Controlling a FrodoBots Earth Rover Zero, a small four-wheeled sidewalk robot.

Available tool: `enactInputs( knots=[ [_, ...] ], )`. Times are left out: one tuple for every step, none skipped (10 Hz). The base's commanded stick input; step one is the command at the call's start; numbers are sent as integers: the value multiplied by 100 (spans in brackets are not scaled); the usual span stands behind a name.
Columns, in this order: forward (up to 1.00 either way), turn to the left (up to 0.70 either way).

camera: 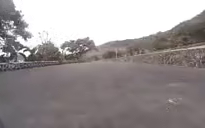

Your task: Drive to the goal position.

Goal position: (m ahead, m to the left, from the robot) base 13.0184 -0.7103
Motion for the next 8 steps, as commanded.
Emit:
enactInputs(
  knots=[
    [70,0],
    [70,0],
    [70,0],
    [70,0],
    [70,0],
    [70,0],
    [70,0],
    [70,0]
  ],
)
